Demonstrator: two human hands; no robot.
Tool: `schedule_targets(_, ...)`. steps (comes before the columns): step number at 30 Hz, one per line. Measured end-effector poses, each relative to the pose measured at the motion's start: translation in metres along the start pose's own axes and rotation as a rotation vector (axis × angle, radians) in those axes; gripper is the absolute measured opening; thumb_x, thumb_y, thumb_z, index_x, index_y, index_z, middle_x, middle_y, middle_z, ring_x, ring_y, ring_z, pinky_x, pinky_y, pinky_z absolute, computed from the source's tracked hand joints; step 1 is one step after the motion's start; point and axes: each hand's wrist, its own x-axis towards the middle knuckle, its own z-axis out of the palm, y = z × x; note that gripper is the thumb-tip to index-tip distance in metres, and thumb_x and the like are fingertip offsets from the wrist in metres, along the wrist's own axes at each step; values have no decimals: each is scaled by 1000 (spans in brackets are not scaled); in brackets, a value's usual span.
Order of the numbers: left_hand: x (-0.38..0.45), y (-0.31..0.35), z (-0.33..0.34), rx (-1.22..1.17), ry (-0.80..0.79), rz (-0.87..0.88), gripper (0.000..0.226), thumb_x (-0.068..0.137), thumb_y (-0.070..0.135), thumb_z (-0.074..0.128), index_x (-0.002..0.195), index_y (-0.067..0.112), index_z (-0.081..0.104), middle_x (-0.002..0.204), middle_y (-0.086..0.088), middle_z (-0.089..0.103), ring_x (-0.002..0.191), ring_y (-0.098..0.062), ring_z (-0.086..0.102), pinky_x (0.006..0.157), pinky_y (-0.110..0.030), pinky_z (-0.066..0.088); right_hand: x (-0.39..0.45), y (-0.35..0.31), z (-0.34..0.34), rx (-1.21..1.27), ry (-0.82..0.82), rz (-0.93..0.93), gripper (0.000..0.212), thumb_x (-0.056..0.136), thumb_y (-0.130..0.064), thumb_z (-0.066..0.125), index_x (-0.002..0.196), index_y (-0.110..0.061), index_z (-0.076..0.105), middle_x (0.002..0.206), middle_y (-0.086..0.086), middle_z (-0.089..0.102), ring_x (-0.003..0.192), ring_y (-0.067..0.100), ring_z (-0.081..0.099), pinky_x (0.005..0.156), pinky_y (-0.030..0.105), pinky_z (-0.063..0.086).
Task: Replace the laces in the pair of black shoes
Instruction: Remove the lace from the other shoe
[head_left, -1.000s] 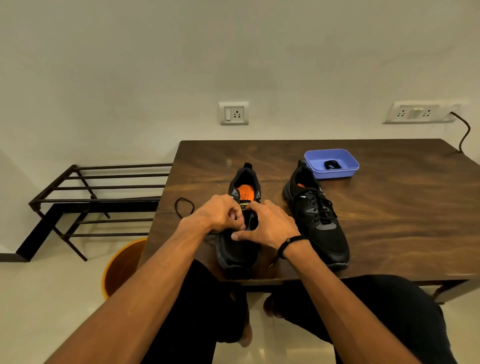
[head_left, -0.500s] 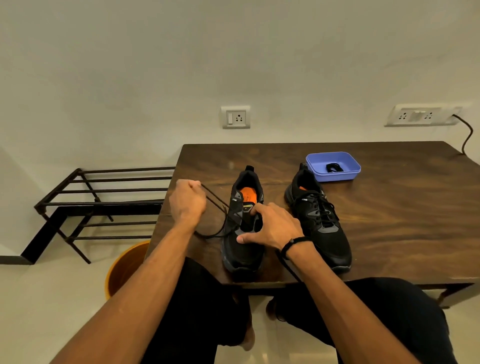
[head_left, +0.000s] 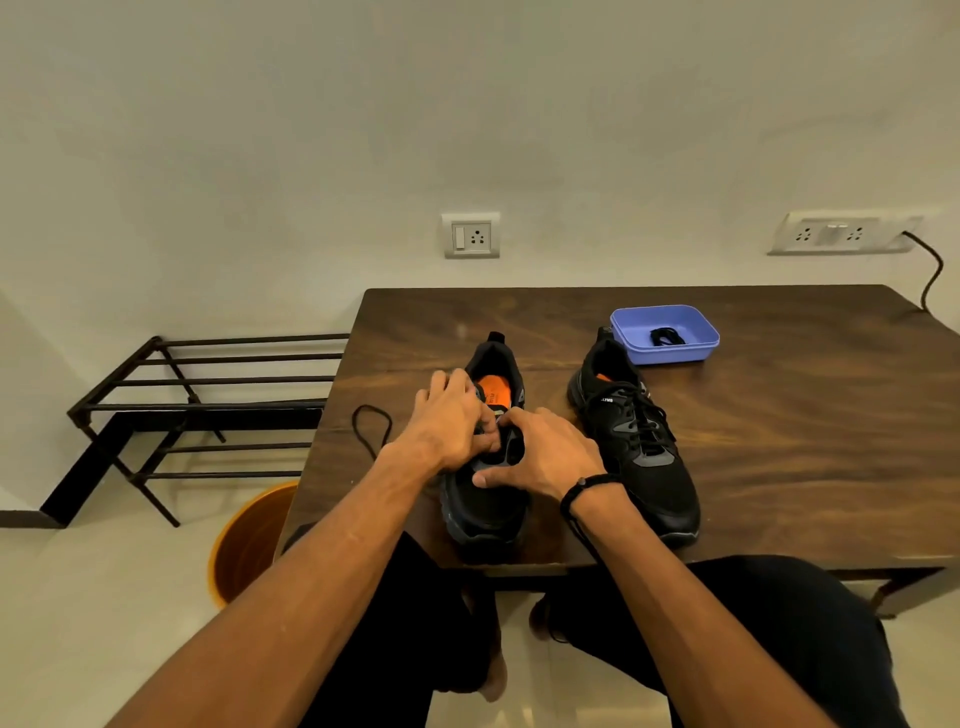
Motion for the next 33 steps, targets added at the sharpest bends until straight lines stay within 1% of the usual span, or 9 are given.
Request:
schedule_targets(5, 10, -25, -3, -298, 436, -201, 9, 95, 44, 60, 88, 46, 66, 107, 6, 60, 102, -16, 56, 88, -31, 48, 0, 4, -5, 0, 6, 10, 83, 64, -78, 80, 131, -37, 53, 126, -5, 61, 119, 24, 58, 85, 43, 51)
schedule_targets(7, 8, -35, -10, -489, 681, -383, 11, 100, 32, 59, 97, 33, 69, 105, -1, 69, 103, -23, 65, 89, -27, 42, 0, 4, -6, -5, -5, 14, 83, 63, -77, 81, 129, -36, 54, 126, -5, 62, 119, 24, 59, 88, 46, 53)
schedule_targets(10, -2, -38, -22, -702, 853, -721, 20, 104, 22, 53, 117, 14, 66, 126, -14, 61, 123, -32, 51, 89, -31, 32, 1, 2, -5, -11, -6, 22, 85, 62, -76, 82, 131, -36, 53, 128, -5, 61, 120, 24, 58, 90, 47, 53)
schedule_targets(12, -8, -32, -26, -706, 841, -782, 25, 103, 26, 56, 126, 16, 61, 135, -17, 52, 129, -34, 44, 97, -44, 39, 2, 0, -5, -6, -7, 18, 87, 63, -74, 83, 134, -36, 53, 129, -5, 61, 120, 23, 58, 90, 47, 53)
schedule_targets(14, -9, -28, -23, -555, 716, -640, 39, 98, 29, 66, 135, 28, 53, 140, -15, 45, 133, -34, 38, 102, -51, 41, 1, 0, -4, 1, -6, 14, 88, 63, -74, 83, 136, -37, 52, 130, -4, 60, 121, 24, 58, 89, 46, 53)
schedule_targets(18, -6, -18, -13, -259, 164, -141, 33, 89, 39, 77, 119, 47, 69, 137, -6, 43, 134, -30, 34, 112, -49, 35, 0, 2, -3, 10, 8, 3, 87, 64, -75, 81, 138, -39, 51, 129, -4, 61, 119, 24, 59, 80, 41, 51)
schedule_targets(21, -6, -6, -6, -146, -136, -22, 28, 84, 46, 80, 110, 49, 72, 126, -1, 38, 128, -27, 30, 111, -47, 36, 1, 2, -4, 12, 12, -1, 87, 65, -74, 82, 138, -38, 51, 131, -2, 61, 120, 24, 59, 78, 38, 47)
schedule_targets(29, 0, -8, -6, -213, 204, 9, 5, 83, 42, 81, 86, 40, 79, 108, 8, 45, 106, -15, 39, 89, -38, 45, 1, 2, -4, 1, -11, -4, 82, 67, -73, 81, 135, -37, 52, 127, -2, 61, 117, 25, 60, 84, 42, 54)
schedule_targets(33, 4, -18, -17, -578, 605, -148, 8, 91, 24, 74, 87, 27, 81, 88, 10, 70, 81, -4, 62, 79, -34, 56, 0, -2, -10, -53, -54, 18, 74, 67, -71, 83, 125, -32, 57, 121, -3, 60, 113, 24, 59, 88, 47, 54)
